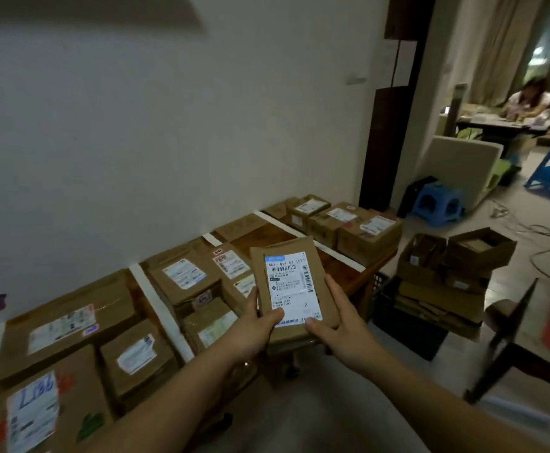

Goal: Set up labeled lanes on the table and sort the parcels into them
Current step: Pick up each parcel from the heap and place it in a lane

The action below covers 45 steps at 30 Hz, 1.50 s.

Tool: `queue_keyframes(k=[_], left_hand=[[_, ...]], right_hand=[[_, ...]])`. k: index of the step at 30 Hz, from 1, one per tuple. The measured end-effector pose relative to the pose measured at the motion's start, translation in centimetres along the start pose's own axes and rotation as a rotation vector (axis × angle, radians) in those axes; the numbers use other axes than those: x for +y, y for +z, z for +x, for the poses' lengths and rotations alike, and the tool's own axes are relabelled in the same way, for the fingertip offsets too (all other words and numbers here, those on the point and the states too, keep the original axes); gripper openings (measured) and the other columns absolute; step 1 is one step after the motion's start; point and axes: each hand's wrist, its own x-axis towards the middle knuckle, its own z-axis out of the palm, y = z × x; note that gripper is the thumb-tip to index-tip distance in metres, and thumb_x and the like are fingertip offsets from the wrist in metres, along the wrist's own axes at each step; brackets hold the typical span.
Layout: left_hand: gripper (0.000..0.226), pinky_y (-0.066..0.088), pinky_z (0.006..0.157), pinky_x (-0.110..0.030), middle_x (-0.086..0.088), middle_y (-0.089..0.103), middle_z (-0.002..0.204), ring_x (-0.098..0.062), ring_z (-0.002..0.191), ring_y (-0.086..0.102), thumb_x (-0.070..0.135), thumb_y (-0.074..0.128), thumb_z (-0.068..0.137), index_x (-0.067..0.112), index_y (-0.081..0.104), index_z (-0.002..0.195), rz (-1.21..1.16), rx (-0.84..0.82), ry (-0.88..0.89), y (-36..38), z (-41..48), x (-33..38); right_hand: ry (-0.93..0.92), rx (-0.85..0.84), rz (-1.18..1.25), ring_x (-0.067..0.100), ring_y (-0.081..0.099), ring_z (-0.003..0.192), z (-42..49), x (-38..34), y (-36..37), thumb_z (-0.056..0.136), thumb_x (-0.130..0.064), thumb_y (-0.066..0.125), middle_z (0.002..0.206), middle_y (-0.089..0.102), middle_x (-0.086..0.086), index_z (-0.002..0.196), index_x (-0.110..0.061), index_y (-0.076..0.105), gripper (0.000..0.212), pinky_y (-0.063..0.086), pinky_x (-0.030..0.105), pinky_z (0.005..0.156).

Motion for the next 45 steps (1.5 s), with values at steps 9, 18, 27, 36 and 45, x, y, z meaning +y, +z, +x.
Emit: queue_keyframes(k=[9, 18, 27, 36, 45], left_hand=[[0.073, 0.058, 0.069, -0.036, 0.013, 0.053, 0.114, -0.01, 0.092, 0.059, 0.046, 0.051, 0.091, 0.053, -0.001, 0.142, 0.009, -0.019, 0.041, -2.3, 14.4, 3.8], [0.06, 0.047, 0.068, -0.013, 0.008, 0.052, 0.135, -0.006, 0.105, 0.055, 0.037, 0.051, 0.094, 0.038, 0.019, 0.144, 0.157, 0.075, 0.084, -4.3, 23.7, 3.6], [0.056, 0.016, 0.116, -0.048, -0.001, 0.018, 0.157, -0.027, 0.144, 0.011, 0.051, 0.028, 0.097, 0.031, 0.019, 0.148, 0.763, 0.291, -0.108, -6.4, 33.8, -0.9], [0.078, 0.009, 0.116, -0.049, 0.0, 0.0, 0.158, -0.031, 0.144, -0.004, 0.052, 0.051, 0.087, 0.033, 0.006, 0.149, 0.897, 0.222, -0.483, -7.8, 38.0, -6.6], [0.079, 0.015, 0.114, -0.047, 0.005, 0.002, 0.156, -0.028, 0.143, 0.001, 0.048, 0.06, 0.083, 0.037, 0.013, 0.147, 0.826, 0.248, -0.533, -8.1, 38.6, -6.3]], right_hand=[[-0.029, -0.111, -0.446, 0.002, 0.026, 0.124, 14.7, 2.6, -4.2, 0.072, -0.062, 0.065, 0.15, 0.013, -0.016, 0.145, -0.048, 0.014, 0.09, 0.034, 0.027, 0.104], [-0.086, -0.207, -0.512, 0.008, 0.027, 0.137, 26.0, 6.2, -3.6, 0.087, -0.039, 0.06, 0.153, 0.023, -0.008, 0.146, -0.038, 0.021, 0.07, 0.031, 0.029, 0.108], [-0.075, -0.537, -0.496, 0.011, 0.029, 0.137, 39.5, 13.9, -3.1, 0.084, -0.04, 0.062, 0.155, 0.014, -0.014, 0.147, -0.043, 0.011, 0.081, 0.035, 0.035, 0.11], [-0.044, -0.762, -0.512, 0.012, 0.021, 0.141, 47.7, 22.0, -1.9, 0.088, -0.04, 0.062, 0.157, 0.002, -0.016, 0.147, -0.046, 0.011, 0.078, 0.03, 0.033, 0.112], [-0.041, -0.831, -0.691, 0.031, 0.009, 0.145, 52.4, 20.9, 2.0, 0.087, -0.047, 0.059, 0.159, -0.008, 0.002, 0.147, -0.041, 0.005, 0.081, 0.025, 0.047, 0.114]])
